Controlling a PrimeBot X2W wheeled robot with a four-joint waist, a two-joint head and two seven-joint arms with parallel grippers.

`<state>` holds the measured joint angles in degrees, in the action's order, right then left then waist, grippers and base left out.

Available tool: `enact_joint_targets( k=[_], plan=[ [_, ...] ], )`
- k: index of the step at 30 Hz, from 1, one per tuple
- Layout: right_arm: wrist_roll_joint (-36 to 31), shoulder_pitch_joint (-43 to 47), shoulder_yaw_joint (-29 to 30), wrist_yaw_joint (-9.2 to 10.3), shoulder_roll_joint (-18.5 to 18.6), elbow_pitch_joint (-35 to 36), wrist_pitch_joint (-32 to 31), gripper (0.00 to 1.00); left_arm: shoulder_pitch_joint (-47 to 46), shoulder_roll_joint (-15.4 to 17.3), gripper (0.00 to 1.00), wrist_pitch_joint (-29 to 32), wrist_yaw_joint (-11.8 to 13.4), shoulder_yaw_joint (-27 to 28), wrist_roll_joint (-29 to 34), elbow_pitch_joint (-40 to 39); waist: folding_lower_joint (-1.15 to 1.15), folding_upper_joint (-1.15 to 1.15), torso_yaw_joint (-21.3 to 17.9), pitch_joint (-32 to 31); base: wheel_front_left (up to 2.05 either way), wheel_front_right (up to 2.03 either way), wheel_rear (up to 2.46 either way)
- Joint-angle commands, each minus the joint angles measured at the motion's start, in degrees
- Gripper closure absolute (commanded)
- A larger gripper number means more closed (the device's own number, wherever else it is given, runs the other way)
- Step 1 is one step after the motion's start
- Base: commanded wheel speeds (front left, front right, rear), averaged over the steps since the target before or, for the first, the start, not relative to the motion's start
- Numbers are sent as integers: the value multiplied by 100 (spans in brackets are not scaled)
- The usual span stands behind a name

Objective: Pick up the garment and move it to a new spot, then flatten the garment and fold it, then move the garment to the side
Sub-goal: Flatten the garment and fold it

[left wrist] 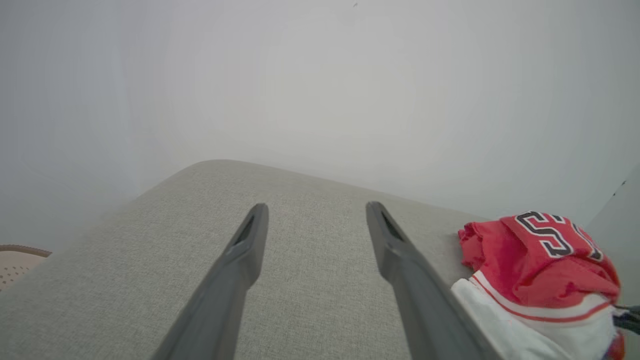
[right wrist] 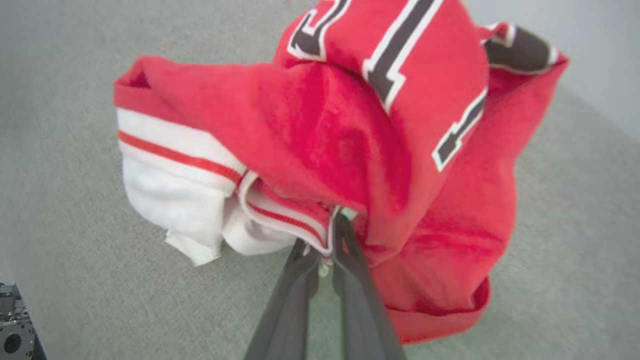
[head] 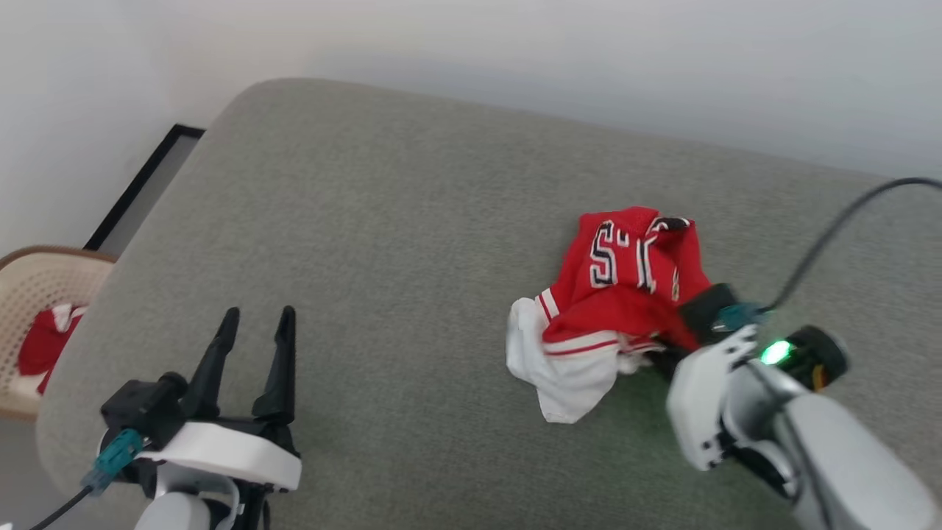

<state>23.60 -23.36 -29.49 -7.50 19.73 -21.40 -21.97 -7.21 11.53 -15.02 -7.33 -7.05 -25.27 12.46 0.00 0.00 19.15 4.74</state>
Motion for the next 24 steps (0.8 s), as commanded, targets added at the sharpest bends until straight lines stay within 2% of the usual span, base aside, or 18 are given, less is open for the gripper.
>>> enact_joint_targets(
  k=[1,8,11,14,15,17,18,24],
  plan=[
    [40,141,125,1,79,136,-59,100,70,30,0,-18,-21,30,-61,-23,0,0,-95,-59,0,0,0],
    [27,901,1445,0,325,1152,-544,100,195,137,0,-18,-21,122,-89,-101,0,0,-325,-146,0,0,0],
    [-60,1254,2064,1,224,1234,-674,100,181,161,0,-18,-21,83,-125,-100,0,0,-367,-132,0,0,0],
    [-190,1476,2363,0,108,1039,-746,100,133,157,0,-18,-21,7,-129,-90,0,0,-392,-101,0,0,0],
    [-239,1502,2407,0,82,941,-712,97,110,145,0,-17,-21,-20,-129,-83,0,0,-395,-91,0,0,0],
    [-264,1492,2439,0,-55,691,-659,49,72,139,0,-17,-21,-81,-137,-57,0,0,-407,-78,0,0,0],
    [-315,1447,2418,0,-80,591,-653,0,58,135,0,-18,-21,-111,-159,-39,0,0,-416,-75,0,0,0],
    [-232,1243,2214,0,-136,557,-605,0,12,266,0,-17,-21,-383,-261,87,0,0,-594,-104,0,0,0]
  ],
)
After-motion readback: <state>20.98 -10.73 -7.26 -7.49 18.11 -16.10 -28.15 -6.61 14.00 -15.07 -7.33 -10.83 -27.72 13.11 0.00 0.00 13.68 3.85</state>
